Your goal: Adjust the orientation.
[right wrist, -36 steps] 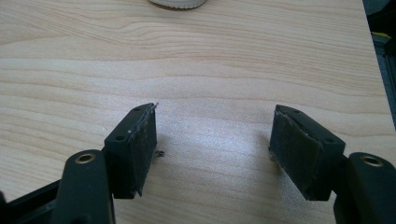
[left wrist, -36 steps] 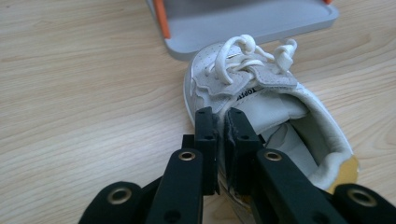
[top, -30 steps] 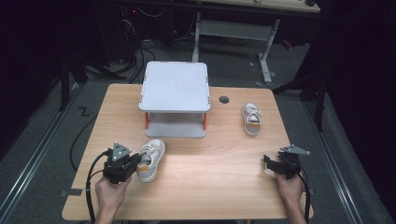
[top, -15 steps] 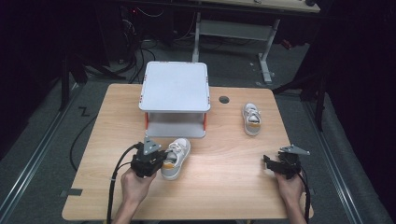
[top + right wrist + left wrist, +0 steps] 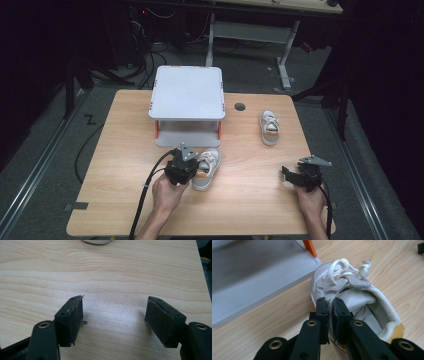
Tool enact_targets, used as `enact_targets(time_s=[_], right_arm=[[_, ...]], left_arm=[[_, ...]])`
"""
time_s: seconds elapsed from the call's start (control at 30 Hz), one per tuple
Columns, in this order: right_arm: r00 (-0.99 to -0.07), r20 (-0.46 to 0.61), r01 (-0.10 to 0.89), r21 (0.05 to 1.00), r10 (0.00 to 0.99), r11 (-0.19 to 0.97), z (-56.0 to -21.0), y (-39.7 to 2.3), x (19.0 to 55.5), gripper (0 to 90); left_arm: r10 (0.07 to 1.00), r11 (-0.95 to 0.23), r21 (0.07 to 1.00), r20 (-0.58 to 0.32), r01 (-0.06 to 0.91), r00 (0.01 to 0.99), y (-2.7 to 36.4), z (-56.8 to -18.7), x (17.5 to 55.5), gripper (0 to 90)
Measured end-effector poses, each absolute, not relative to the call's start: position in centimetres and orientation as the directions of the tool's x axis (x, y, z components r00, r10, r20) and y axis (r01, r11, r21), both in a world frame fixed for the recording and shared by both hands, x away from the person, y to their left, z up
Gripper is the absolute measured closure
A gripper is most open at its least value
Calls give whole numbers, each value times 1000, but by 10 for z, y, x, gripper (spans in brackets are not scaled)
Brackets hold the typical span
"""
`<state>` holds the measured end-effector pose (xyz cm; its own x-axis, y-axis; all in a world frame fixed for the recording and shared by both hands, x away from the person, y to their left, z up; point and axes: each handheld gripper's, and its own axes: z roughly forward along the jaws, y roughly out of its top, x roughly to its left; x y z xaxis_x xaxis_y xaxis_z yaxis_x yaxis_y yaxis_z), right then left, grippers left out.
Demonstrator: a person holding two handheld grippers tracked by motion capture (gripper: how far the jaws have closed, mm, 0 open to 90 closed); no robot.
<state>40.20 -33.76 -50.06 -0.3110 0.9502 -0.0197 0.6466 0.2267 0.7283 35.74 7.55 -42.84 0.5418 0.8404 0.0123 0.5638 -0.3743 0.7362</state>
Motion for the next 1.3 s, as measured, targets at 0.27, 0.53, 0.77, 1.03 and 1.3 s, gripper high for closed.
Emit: enact_targets(time_s=[0.27,0.53,0.77,1.03,1.3], right_arm=[[-311,-20,647,728,950,227,-501,-337,402,306],[-315,-19,647,728,949,229,-501,-337,402,303],[-314,-18,647,728,949,228,-501,-337,402,303],[-315,-18,647,728,949,228,-501,-337,402,303],[-315,-18,647,728,949,229,-501,-337,402,302]], left_arm=[[837,-390,725,23,568,547,52,-437,366,842],[837,-411,711,45,571,546,29,-442,366,831],[806,-406,691,-38,598,591,27,-443,367,791],[800,-397,692,-62,603,597,27,-444,368,781],[791,-393,689,-84,609,606,29,-445,368,743]])
